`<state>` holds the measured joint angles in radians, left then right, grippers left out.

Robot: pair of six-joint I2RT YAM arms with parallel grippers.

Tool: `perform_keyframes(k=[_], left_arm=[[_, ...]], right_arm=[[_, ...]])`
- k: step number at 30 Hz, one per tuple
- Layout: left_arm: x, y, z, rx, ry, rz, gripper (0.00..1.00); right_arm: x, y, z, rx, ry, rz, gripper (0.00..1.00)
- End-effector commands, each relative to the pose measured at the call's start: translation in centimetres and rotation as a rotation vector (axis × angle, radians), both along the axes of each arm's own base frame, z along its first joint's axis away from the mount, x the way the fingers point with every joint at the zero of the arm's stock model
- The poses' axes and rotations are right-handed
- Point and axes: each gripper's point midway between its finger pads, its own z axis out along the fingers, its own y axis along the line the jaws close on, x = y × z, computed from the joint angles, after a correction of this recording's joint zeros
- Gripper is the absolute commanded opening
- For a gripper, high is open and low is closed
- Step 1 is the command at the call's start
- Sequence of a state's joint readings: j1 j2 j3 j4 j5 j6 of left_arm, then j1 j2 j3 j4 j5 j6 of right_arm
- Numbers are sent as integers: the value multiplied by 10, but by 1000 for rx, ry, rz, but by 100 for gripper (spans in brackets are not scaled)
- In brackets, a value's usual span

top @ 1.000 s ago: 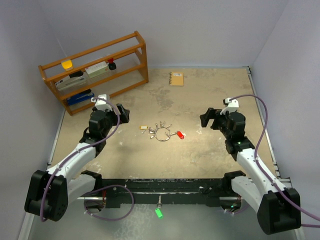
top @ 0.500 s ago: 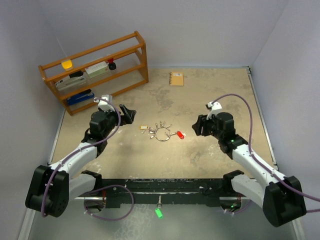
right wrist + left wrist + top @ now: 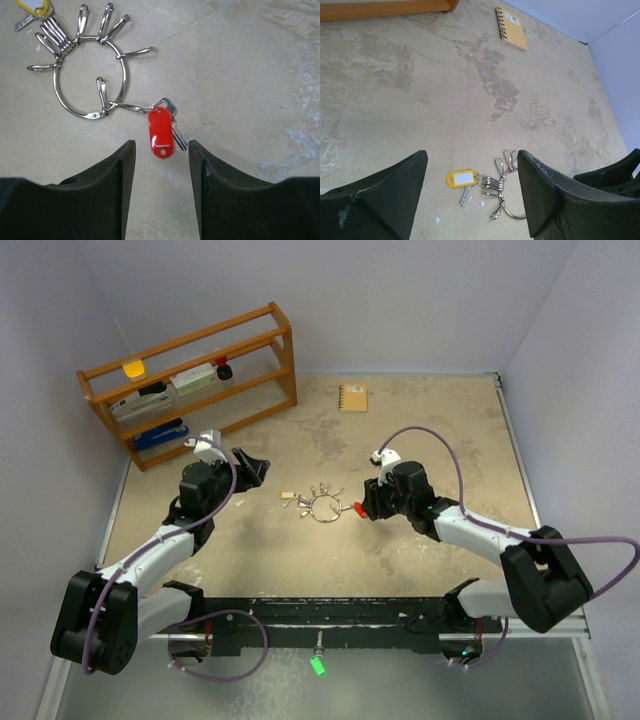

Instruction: Remove the keys from the keyring

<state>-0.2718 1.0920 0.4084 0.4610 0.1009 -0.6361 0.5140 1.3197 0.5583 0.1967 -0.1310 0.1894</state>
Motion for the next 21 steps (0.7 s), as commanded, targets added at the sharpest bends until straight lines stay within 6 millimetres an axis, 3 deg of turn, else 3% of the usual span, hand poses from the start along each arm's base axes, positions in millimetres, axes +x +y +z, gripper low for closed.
perform_keyframes(k=[1, 5, 8, 21], left_arm=[[5, -7, 24, -32, -47, -18, 70], [0, -4, 28, -11, -84, -22, 79], [-3, 0, 33, 5, -104, -16, 91], [3, -4, 28, -11, -71, -19, 91]], right_arm=[[20, 28, 22, 55, -83, 89, 51], [27, 34, 19, 46, -84, 110, 53], [30, 37, 12, 38, -66, 119, 53], [28, 50, -5, 52, 1, 162, 52]])
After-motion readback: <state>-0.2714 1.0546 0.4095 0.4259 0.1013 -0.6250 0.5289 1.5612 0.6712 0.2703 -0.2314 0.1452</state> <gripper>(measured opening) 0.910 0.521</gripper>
